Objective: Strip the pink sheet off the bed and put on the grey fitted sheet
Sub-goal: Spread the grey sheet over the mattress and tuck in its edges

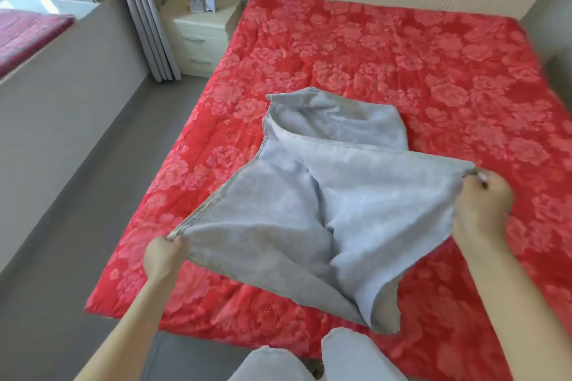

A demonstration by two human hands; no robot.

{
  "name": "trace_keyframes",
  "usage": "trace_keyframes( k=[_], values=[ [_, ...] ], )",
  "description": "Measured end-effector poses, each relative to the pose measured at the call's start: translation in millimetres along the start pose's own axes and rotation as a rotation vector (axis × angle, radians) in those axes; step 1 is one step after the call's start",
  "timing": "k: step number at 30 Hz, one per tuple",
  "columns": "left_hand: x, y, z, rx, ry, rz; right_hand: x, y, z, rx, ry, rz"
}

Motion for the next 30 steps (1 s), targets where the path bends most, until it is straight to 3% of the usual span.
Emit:
trace_keyframes(
  k=[3,6,8,9,12,16,22,25,28,30],
  values=[
    [8.5,-8.3,-10.9,-0.058,-0.042,-0.416,8.9,-52.3,-11.7,-0.129,0.0,0.036],
    [-40.4,29.2,-2.4,0.031,0.263,-0.527,27.0,-71.1,-6.9,-0.05,-0.083,0.049],
    [-91.3,67.6,26.8,0.209,0.419,-0.416,36.0,-83.6,-3.8,-0.012,-0.139,0.049],
    [-113.0,87.6,45.6,0.325,0.384,-0.273,37.8,-90.3,-3.4,0.002,-0.151,0.036],
    [-166.1,145.2,110.4,0.671,0.105,0.189,36.8,-110.1,-1.5,0.062,-0.163,-0.008],
    [-211.7,216.4,178.7,0.94,-0.138,0.384,24.2,-133.5,-4.5,0.234,-0.208,-0.046],
    [-230.4,315.7,239.4,1.005,-0.278,0.415,-9.9,-178.4,-53.9,0.366,-0.203,-0.085],
    [-242.3,350.0,253.9,0.884,-0.31,0.535,-36.8,-205.3,-90.1,0.379,-0.194,-0.073],
    [-285.7,371.3,276.5,0.719,-0.06,0.59,-78.2,-221.9,-126.0,0.371,-0.161,0.04],
    [-334.0,391.1,318.1,0.762,0.242,0.534,-114.6,-231.8,-150.3,0.315,-0.094,0.122]
  ],
)
Point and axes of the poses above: each hand's wrist, its own z-axis away from the middle knuckle, its own y-axis out of the palm, x = y × z, the point moved 5 cm from there along -z, towards the middle knuckle, and after that the axes turned 5 degrees about z, right-handed, at the moved point
